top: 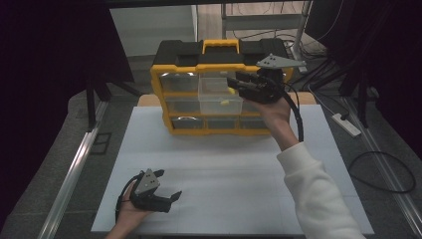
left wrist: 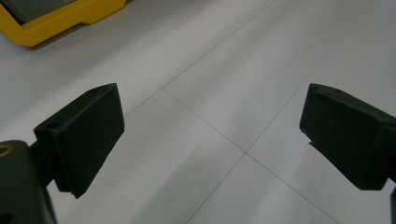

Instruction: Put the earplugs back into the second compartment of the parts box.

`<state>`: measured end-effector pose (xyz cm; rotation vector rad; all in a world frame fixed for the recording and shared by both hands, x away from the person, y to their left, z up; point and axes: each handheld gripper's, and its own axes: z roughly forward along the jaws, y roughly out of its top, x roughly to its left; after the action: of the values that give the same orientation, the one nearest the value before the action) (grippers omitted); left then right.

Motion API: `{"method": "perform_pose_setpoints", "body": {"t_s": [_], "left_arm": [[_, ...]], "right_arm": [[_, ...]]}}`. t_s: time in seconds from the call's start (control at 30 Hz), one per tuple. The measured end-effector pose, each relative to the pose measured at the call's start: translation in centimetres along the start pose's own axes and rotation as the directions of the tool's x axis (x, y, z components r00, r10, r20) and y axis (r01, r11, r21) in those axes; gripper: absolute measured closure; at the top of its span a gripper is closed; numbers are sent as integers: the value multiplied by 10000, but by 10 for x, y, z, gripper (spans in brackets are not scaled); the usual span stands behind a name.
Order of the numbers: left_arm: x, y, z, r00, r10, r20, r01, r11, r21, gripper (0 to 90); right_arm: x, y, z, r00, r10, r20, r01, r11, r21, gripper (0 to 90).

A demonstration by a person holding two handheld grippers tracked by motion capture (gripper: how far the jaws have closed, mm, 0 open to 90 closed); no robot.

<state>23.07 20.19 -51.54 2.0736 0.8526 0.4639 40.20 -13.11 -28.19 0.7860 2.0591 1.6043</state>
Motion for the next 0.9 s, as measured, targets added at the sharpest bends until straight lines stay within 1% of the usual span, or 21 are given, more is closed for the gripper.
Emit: {"method": "perform_pose_setpoints", "body": {"t_s": [0.1, 0.13, 0.2, 0.37, 0.47, 0.53, 0.57, 0.6, 0.63, 0.7, 0.83, 0.87, 0.9], "left_arm": [[0, 0, 0, 10000, 2, -6, -2, 10000, 6, 68], [0, 0, 0, 10000, 7, -6, -7, 10000, 13, 68], [0, 0, 0, 10000, 20, -5, -20, 10000, 18, 68], [0, 0, 1, 10000, 7, -13, -7, 10000, 26, 67], [0, 0, 0, 10000, 6, -9, -6, 10000, 1, 67], [0, 0, 0, 10000, 8, -6, -8, 10000, 16, 68], [0, 0, 1, 10000, 22, -2, -22, 10000, 25, 68], [0, 0, 1, 10000, 22, -2, -22, 10000, 25, 67], [0, 0, 1, 10000, 22, 3, -22, 10000, 30, 67], [0, 0, 1, 10000, 11, 9, -11, 10000, 49, 67], [0, 1, 2, 10000, 30, 14, -30, 10000, 47, 67], [-1, 1, 2, 10000, 30, 9, -30, 10000, 50, 67], [-1, 1, 2, 10000, 28, 7, -28, 10000, 54, 67]], "right_arm": [[2, 0, -5, 9999, -109, -64, 108, 9999, -109, 450], [3, -2, -10, 9996, -294, -8, 294, 9995, -104, 406], [4, -2, -12, 9995, -309, 1, 309, 9994, -127, 393], [5, -9, -31, 9990, -450, -43, 449, 9987, -228, 336], [4, -15, -42, 9994, -350, -86, 347, 9989, -327, 315], [4, -21, -50, 9995, -281, -142, 276, 9990, -359, 303], [3, -28, -58, 9994, -313, -177, 306, 9987, -397, 298], [3, -28, -58, 9994, -313, -177, 306, 9987, -397, 298], [4, -33, -62, 9994, -315, -158, 308, 9988, -387, 291], [3, -43, -71, 9995, -314, -79, 311, 9990, -335, 280], [2, -63, -87, 9997, -193, -130, 189, 9994, -304, 271], [3, -77, -96, 9998, -114, -137, 111, 9996, -243, 267], [3, -77, -96, 9998, -114, -137, 111, 9996, -243, 267]]}}
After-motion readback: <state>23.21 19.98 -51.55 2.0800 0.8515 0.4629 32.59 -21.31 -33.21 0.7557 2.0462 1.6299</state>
